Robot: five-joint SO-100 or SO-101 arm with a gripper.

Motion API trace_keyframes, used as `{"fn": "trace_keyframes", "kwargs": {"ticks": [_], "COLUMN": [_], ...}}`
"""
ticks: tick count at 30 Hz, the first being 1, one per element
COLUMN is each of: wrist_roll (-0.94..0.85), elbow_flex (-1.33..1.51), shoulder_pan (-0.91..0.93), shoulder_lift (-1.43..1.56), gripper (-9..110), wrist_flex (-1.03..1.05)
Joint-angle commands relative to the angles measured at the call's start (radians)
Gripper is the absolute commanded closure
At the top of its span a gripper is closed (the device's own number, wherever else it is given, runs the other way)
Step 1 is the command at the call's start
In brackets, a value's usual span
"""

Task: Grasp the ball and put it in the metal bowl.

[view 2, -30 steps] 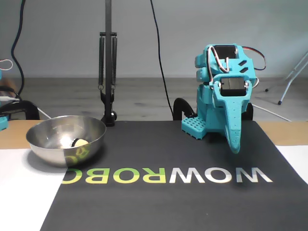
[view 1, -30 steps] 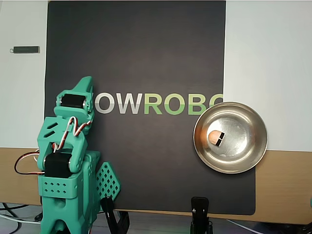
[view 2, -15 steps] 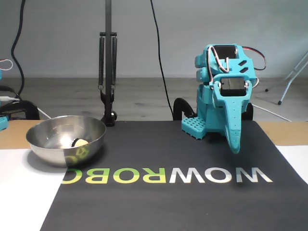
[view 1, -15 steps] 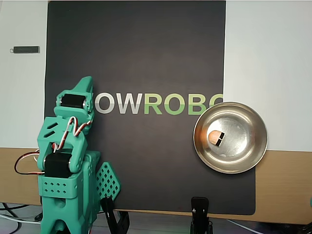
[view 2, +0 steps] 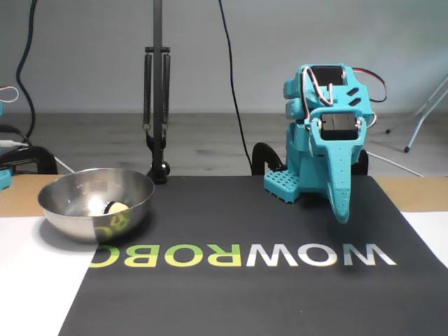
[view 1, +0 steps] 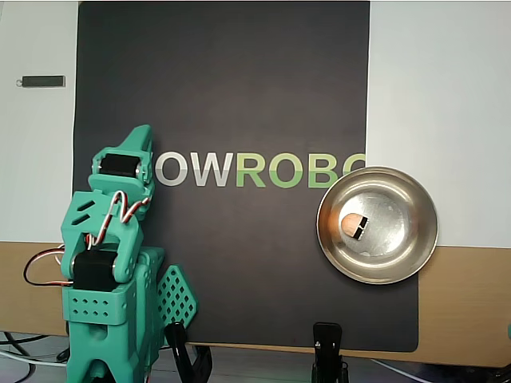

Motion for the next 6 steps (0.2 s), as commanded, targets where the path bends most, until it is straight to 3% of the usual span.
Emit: {"fn": "trace_keyframes", "kwargs": {"ticks": [1,6], "wrist_roll": [-0.006,-0.006], "elbow_flex": [0.035,0.035], "shoulder_pan": [-0.005,-0.005], "shoulder_lift": [0.051,0.051], "gripper": [101,101], "wrist_flex": [0.002,0.002]}}
